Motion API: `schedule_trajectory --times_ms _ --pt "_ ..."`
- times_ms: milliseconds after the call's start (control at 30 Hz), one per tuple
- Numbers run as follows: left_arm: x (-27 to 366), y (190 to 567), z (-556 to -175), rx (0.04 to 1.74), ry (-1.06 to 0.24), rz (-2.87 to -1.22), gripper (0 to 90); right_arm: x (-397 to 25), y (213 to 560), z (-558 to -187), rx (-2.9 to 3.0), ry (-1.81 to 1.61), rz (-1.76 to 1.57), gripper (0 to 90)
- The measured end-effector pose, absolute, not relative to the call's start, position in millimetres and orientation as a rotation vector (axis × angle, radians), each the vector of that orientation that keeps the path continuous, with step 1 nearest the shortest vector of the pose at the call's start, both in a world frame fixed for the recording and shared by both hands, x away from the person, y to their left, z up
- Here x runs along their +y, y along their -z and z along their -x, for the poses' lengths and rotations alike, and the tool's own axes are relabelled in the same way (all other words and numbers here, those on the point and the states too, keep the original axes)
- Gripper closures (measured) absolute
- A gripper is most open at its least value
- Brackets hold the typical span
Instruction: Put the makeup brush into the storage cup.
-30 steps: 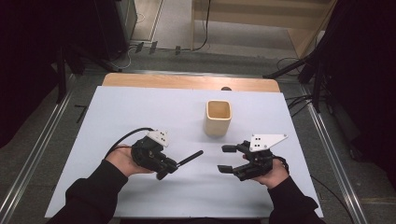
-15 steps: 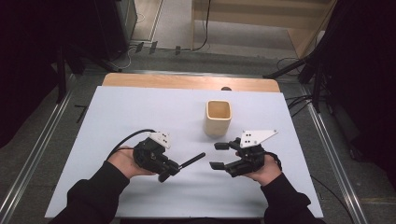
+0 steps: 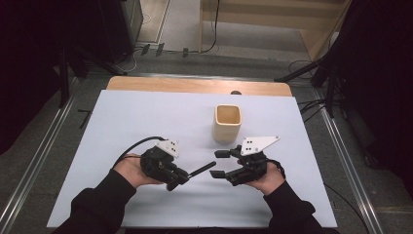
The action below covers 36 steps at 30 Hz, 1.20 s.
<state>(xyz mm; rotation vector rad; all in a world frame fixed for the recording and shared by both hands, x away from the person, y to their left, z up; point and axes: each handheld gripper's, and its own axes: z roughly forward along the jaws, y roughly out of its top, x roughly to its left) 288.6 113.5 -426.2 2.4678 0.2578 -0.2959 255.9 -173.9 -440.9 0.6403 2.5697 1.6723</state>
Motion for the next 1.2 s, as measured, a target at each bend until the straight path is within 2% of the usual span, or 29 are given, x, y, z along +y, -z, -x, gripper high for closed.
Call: schedule_trajectory --times_ms 233,600,1200 --pt "112 427 -288 0.216 0.327 -2.493 77.7 -170 437 -259 2.622 -1.654 -0.635 37.5" --pt "107 425 -290 0.143 0.335 -2.576 77.7 -153 437 -265 2.807 -1.549 -0.539 47.2" --pt "97 420 -292 0.008 0.324 -2.667 77.7 -127 434 -273 2.993 -1.277 -0.384 52.9"
